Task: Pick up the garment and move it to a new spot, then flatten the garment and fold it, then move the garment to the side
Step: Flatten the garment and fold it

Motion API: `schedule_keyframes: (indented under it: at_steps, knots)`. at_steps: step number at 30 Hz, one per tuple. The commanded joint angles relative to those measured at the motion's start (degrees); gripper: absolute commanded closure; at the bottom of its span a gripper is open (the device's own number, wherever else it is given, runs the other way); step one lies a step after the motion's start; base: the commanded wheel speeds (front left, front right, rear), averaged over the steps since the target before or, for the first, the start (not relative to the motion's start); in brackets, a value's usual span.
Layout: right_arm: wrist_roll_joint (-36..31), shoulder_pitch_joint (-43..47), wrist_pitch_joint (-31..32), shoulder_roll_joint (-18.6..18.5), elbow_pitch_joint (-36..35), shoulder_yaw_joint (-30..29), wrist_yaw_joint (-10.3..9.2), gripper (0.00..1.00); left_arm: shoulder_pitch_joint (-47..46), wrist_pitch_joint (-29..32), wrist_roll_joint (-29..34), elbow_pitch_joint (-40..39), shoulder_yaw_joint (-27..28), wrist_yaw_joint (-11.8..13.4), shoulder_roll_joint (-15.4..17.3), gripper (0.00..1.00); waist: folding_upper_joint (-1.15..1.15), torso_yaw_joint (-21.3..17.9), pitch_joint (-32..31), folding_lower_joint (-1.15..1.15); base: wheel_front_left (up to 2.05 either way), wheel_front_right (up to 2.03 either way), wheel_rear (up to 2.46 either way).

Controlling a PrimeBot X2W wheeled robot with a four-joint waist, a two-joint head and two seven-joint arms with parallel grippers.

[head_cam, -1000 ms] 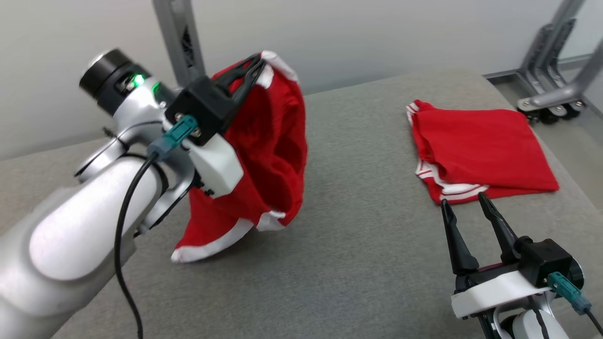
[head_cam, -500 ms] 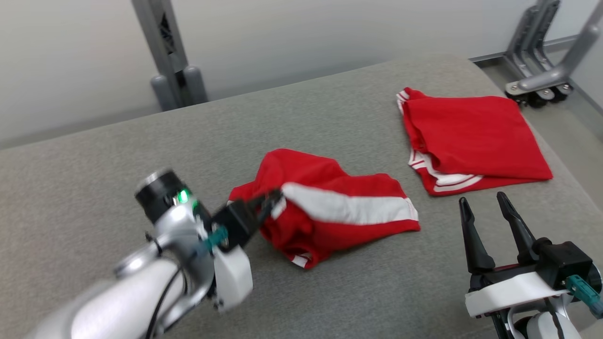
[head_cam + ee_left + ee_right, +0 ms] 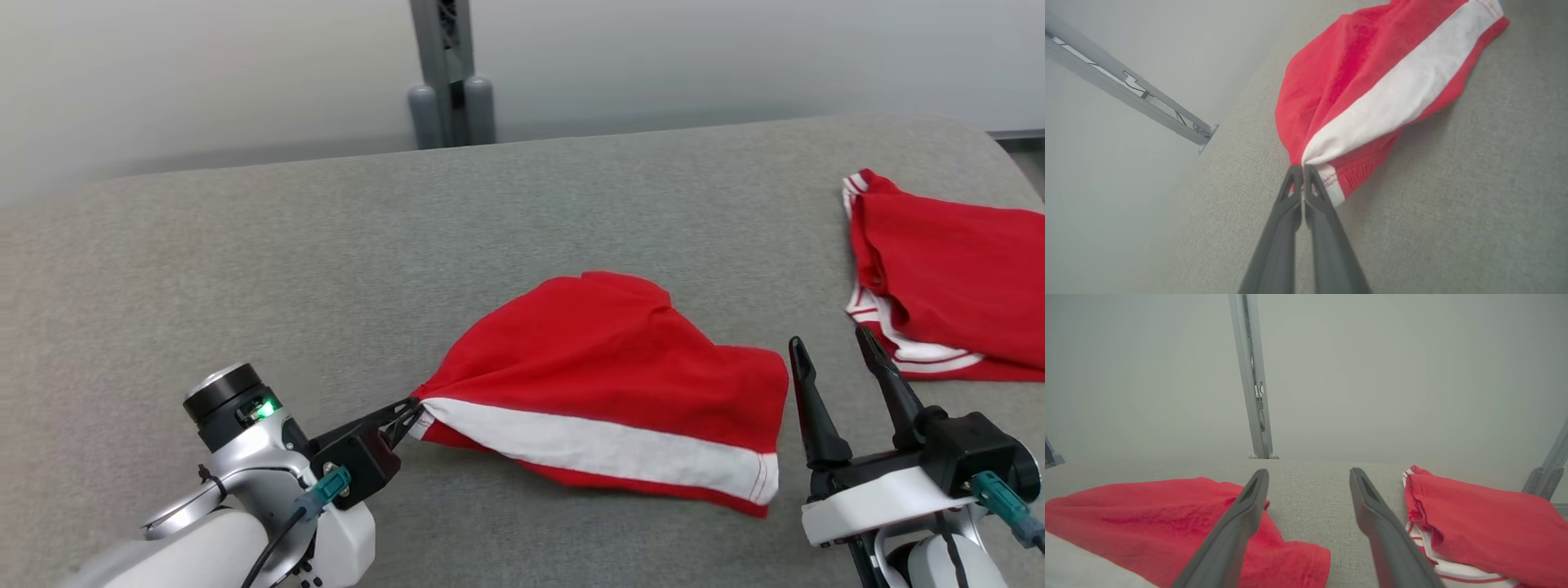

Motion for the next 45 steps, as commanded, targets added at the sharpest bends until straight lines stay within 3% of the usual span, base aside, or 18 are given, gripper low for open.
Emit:
schedule_keyframes:
  at_steps: [1,5,6,7,8,11,17,21,27,36,45]
  knots:
    - [-0.3,-0.2,0.0,-0.3,0.1,0.1,-0.02,0.00,-0.7,0.0,-0.2,0.0,0.2,0.2,-0.2,1.00,0.00,1.3,-0.1,0.00,0.00,0.00,0.00]
    - [-0.5,-0.1,0.0,-0.3,0.5,0.4,-0.02,0.00,0.7,-0.6,-2.3,-0.4,1.0,1.0,-1.1,1.00,0.00,2.5,-0.3,0.00,0.00,0.00,0.00]
    - [-0.4,-0.1,0.0,-0.3,0.6,0.5,-0.02,0.00,1.3,-1.0,-2.9,-0.5,1.3,1.5,-1.3,0.61,0.00,2.6,-0.3,0.00,0.00,0.00,0.00]
    - [-0.4,-0.1,0.0,-0.3,0.7,0.6,-0.02,0.00,2.0,-1.4,-3.7,-0.5,1.7,2.0,-1.6,0.11,0.00,2.6,-0.4,0.00,0.00,0.00,0.00]
    - [-0.3,-0.1,0.0,-0.3,0.8,0.8,-0.02,0.00,3.0,-2.0,-4.9,-0.6,2.4,2.9,-2.1,0.00,0.00,2.5,-0.5,0.00,0.00,0.00,0.00]
    - [0.0,-0.2,0.0,-0.3,1.2,1.5,-0.02,0.00,6.6,-4.0,-9.3,-1.1,5.1,5.8,-3.1,0.00,0.00,1.9,-1.1,0.00,0.00,0.00,0.00]
    - [0.3,1.3,0.0,-0.3,0.7,1.6,-0.02,0.00,18.2,-14.0,-20.9,-3.2,16.8,15.7,-7.1,0.00,0.00,0.4,-3.2,0.00,0.00,0.00,0.00]
    - [0.3,3.0,0.0,-0.3,0.2,0.7,-0.02,0.00,25.3,-15.2,-24.9,-4.3,25.8,18.4,-11.6,0.00,0.00,0.4,-4.6,0.00,0.00,0.00,0.00]
    - [0.4,7.3,0.0,-0.3,0.1,-0.7,-0.02,0.00,34.5,-15.2,-21.1,-6.3,36.1,16.0,-17.9,0.00,0.00,0.8,-6.6,0.00,0.00,0.00,0.00]
    - [1.4,11.1,0.0,-0.3,0.5,-2.3,-0.02,0.00,43.0,-15.2,-15.8,-4.6,45.9,12.3,-25.3,0.00,0.00,0.0,-9.0,0.00,0.00,0.00,0.00]
    - [1.8,12.0,0.0,-0.3,1.1,-1.7,-0.02,0.00,45.9,-15.2,-9.6,-2.0,50.9,7.4,-30.9,0.00,0.00,-0.3,-10.0,0.00,0.00,0.00,0.00]
